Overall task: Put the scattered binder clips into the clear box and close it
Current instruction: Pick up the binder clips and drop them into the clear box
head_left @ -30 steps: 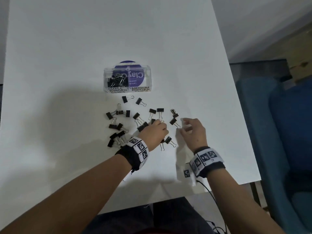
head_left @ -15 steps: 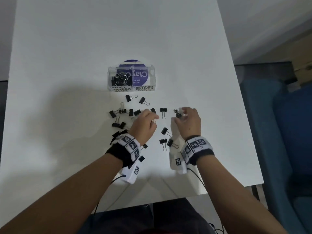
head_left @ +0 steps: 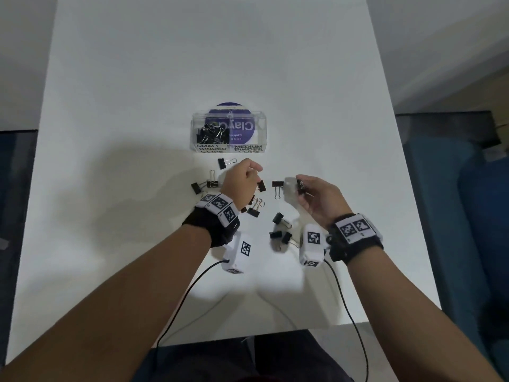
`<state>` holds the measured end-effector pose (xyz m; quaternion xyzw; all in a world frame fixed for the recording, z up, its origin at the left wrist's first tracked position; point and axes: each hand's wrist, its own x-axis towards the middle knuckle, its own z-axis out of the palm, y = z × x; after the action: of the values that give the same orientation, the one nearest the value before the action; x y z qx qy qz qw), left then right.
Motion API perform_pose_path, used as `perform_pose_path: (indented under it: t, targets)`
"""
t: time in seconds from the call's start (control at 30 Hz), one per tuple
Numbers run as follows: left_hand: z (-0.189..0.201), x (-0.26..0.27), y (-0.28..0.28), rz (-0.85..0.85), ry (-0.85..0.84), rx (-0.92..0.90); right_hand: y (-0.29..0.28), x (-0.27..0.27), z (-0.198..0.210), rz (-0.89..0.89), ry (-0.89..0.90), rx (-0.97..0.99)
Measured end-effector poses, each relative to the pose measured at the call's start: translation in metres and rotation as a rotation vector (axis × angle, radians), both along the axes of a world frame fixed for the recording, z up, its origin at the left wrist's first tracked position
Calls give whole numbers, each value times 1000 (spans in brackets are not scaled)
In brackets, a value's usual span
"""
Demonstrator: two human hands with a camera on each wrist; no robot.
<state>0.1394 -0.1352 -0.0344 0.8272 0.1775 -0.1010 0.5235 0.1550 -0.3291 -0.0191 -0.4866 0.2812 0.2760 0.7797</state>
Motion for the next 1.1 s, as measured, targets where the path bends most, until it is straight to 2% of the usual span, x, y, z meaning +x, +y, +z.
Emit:
perform_pose_path:
  t: [0.1, 0.17, 0.33, 0.47, 0.53, 0.63, 0.73, 0.8, 0.93, 1.1]
  targets:
    - [1, 0, 5, -93, 0, 29, -2, 2, 5, 19, 49, 79]
    - [5, 0, 5, -135, -16, 29, 4, 6, 11, 86, 30, 30]
    - [18, 22, 43, 29, -104, -10, 63, 35, 35, 422, -186, -312]
    - [25, 55, 91, 182, -114, 42, 133, 77, 46, 620, -452, -588]
    - [28, 70, 107, 175, -100, 46, 168, 92, 50, 706, -549, -728]
    - [35, 77, 117, 97, -40, 121, 194, 100, 53, 877, -597, -877]
    - [41, 58, 122, 83, -115, 143, 184, 90, 54, 954, -748, -982]
    - [36, 34, 129, -1, -148, 216, 164, 75, 46, 1025, -826, -1007]
    - [11, -24, 145, -219, -11, 404, 120, 27, 18, 1227, -833, -1033]
    - [-13, -79, 144, -352, 72, 387, 95, -34, -15, 1378, -965, -986]
